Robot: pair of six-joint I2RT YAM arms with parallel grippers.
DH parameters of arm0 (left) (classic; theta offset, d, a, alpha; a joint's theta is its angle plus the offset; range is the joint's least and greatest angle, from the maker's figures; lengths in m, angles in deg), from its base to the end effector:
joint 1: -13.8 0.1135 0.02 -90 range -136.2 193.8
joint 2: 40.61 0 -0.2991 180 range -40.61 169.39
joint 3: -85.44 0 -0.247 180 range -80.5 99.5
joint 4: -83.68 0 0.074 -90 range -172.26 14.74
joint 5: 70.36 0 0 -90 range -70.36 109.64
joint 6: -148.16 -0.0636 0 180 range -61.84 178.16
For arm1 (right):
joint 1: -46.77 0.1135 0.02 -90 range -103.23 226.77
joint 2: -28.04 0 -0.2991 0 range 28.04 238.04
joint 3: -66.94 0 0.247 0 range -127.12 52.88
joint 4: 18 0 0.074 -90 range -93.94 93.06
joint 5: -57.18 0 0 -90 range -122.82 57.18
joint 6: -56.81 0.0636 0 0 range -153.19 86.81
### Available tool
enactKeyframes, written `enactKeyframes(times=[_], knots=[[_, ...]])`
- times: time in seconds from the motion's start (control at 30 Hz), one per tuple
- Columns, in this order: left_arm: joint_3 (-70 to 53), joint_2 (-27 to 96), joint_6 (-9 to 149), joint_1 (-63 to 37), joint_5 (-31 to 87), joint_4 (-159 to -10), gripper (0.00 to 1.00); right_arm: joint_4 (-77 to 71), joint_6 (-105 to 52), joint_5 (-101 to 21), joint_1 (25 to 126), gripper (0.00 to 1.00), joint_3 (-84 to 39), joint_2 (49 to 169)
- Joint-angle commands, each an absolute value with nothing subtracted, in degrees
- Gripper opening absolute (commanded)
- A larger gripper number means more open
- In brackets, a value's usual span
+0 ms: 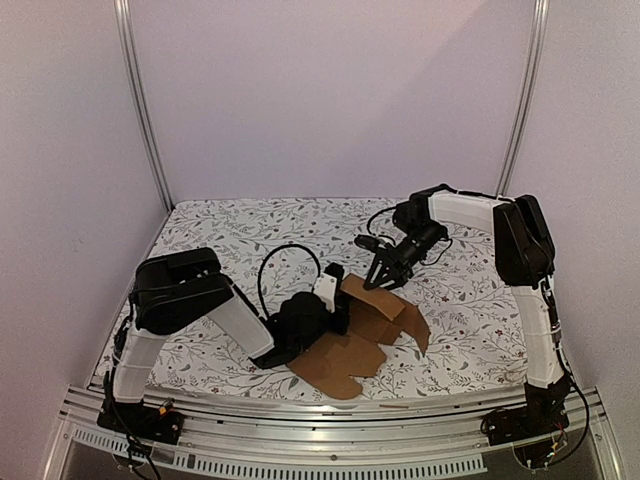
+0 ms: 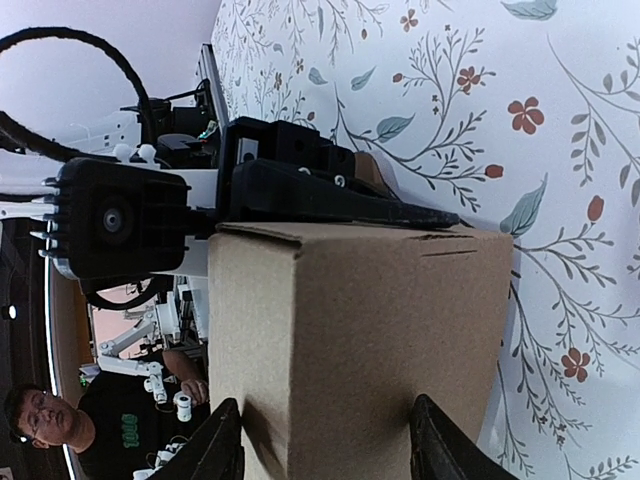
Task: Fold the paper box
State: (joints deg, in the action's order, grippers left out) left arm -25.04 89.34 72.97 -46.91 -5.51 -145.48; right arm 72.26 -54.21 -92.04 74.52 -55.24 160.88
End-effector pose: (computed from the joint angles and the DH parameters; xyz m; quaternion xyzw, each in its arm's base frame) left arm 0.2501 -0.3906 0.1022 0.1671 0.7487 -0.2460 0.5925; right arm 0.3692 0.2560 0.1825 0.3145 -0.8077 -0.4861 0.1115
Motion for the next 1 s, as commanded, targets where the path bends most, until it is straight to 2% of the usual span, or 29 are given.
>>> enactKeyframes(times=[0.0, 0.33, 0.43, 0.5, 0.53, 0.6, 0.63, 0.97], knots=[[-26.9, 85.0, 70.8, -47.2, -5.1, -147.3, 0.11, 78.6, -55.1, -93.0, 76.0, 0.55, -56.3, 161.2], [-26.1, 86.3, 68.5, -46.5, -2.2, -148.1, 0.18, 78.3, -55.3, -90.0, 76.0, 0.54, -55.9, 160.4], [-24.9, 87.5, 68.4, -45.8, -1.2, -148.0, 0.12, 77.7, -55.1, -89.9, 76.0, 0.54, -55.3, 160.2], [-24.0, 88.3, 68.2, -45.4, -0.5, -147.6, 0.12, 77.3, -54.8, -89.6, 76.0, 0.54, -54.9, 159.9], [-23.7, 88.5, 67.9, -45.3, 0.0, -147.1, 0.15, 77.4, -54.8, -89.3, 76.0, 0.54, -54.9, 159.8], [-23.8, 88.4, 67.5, -45.3, 0.9, -146.7, 0.27, 77.4, -54.9, -88.7, 76.0, 0.54, -54.9, 159.7], [-24.5, 88.0, 67.2, -45.3, 1.6, -147.0, 0.29, 77.4, -55.0, -88.6, 76.0, 0.54, -55.0, 159.7], [-31.5, 85.1, 66.1, -45.3, 1.5, -149.3, 0.29, 77.6, -55.5, -87.3, 76.0, 0.54, -55.0, 159.5]])
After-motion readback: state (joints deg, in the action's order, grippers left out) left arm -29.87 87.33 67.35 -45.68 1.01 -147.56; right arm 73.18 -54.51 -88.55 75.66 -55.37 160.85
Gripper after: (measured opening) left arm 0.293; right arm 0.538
